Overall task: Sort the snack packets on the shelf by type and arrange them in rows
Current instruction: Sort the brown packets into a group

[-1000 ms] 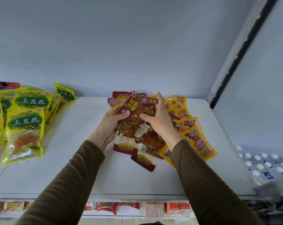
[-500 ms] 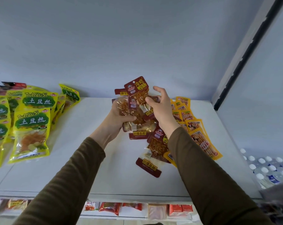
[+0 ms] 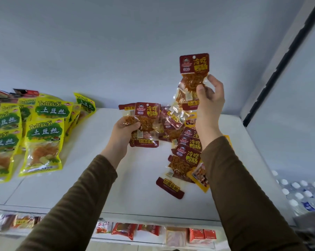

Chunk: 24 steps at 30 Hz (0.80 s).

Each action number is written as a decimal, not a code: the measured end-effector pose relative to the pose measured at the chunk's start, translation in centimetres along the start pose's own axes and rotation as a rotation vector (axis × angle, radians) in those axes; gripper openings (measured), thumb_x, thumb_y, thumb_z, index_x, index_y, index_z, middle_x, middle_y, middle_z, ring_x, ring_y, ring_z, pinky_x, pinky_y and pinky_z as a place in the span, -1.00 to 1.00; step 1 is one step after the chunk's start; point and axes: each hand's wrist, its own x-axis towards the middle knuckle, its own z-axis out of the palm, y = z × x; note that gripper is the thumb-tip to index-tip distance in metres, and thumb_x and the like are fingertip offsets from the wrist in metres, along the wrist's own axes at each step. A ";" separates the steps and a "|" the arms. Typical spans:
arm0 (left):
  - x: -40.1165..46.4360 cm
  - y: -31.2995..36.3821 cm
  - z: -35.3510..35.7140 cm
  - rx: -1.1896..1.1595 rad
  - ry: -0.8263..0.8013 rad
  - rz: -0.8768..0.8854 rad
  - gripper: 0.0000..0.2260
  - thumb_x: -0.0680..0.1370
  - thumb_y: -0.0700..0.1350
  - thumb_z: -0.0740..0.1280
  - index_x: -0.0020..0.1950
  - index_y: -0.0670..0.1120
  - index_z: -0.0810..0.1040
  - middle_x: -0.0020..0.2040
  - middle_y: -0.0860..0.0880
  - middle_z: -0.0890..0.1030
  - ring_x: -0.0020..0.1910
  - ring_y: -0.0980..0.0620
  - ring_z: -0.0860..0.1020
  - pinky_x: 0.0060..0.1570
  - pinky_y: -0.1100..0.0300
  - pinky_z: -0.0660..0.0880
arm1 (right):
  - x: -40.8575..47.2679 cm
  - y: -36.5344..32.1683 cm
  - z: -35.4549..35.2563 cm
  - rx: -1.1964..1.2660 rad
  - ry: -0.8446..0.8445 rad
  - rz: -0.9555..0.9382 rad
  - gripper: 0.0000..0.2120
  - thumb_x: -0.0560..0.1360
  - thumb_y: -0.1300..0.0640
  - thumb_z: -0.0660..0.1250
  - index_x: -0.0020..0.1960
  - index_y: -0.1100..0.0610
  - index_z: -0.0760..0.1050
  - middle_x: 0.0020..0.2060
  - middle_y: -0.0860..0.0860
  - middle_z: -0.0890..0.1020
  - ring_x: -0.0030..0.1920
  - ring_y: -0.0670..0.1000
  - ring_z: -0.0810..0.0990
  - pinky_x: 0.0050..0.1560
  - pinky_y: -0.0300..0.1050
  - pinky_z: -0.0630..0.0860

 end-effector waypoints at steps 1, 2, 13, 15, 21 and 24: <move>0.0 0.0 0.0 0.004 0.016 -0.004 -0.73 0.58 -0.23 0.43 0.27 -0.09 0.56 0.12 -0.11 0.72 0.00 -0.15 0.73 -0.14 0.02 0.67 | 0.1 -0.3 -0.2 0.021 -0.003 0.013 -0.65 0.63 0.17 0.34 0.39 0.10 0.42 -0.08 -0.09 0.75 0.04 -0.06 0.72 -0.02 -0.20 0.64; -0.2 0.0 0.1 0.005 0.028 -0.007 -0.73 0.59 -0.23 0.43 0.28 -0.08 0.54 0.12 -0.11 0.71 -0.01 -0.16 0.73 -0.18 0.03 0.67 | 0.0 -0.6 -0.2 0.035 -0.024 0.035 -0.65 0.62 0.15 0.34 0.39 0.09 0.43 -0.08 -0.11 0.75 0.04 -0.06 0.72 -0.02 -0.18 0.65; -4.0 1.2 3.8 -0.212 -0.110 -0.114 -0.78 0.64 0.06 0.33 0.23 0.00 0.56 0.04 -0.08 0.75 -0.03 -0.08 0.75 -0.16 0.08 0.67 | -4.2 3.8 2.1 -0.120 -0.229 0.217 -0.68 0.61 0.17 0.36 0.34 -0.02 0.49 0.07 0.00 0.72 0.06 -0.07 0.70 0.13 -0.04 0.63; -4.5 1.0 4.0 -0.175 -0.188 -0.122 -0.64 0.61 0.23 0.31 0.29 0.04 0.51 0.09 -0.06 0.74 0.02 -0.08 0.74 -0.09 0.03 0.68 | -4.6 4.2 2.2 -0.120 -0.226 0.226 -0.68 0.62 0.16 0.35 0.35 -0.03 0.48 0.16 0.05 0.68 0.13 -0.02 0.68 0.20 0.07 0.62; -4.5 -0.1 3.8 -0.077 -0.116 -0.010 -0.44 0.57 -0.26 0.46 0.43 0.09 0.26 0.26 -0.11 0.59 0.08 -0.11 0.72 -0.03 0.02 0.68 | -5.0 4.3 2.4 -0.138 -0.227 0.257 -0.67 0.60 0.19 0.37 0.34 0.03 0.50 0.26 -0.04 0.63 0.27 -0.06 0.60 0.32 0.09 0.55; -4.2 -0.1 3.5 -0.158 -0.074 0.015 -0.55 0.64 -0.23 0.37 0.40 0.13 0.28 0.27 -0.09 0.59 0.10 -0.13 0.71 -0.02 0.00 0.68 | -5.6 4.3 2.0 -0.183 -0.239 0.311 -0.69 0.60 0.15 0.38 0.33 -0.01 0.51 0.26 -0.09 0.62 0.26 -0.08 0.59 0.30 0.09 0.56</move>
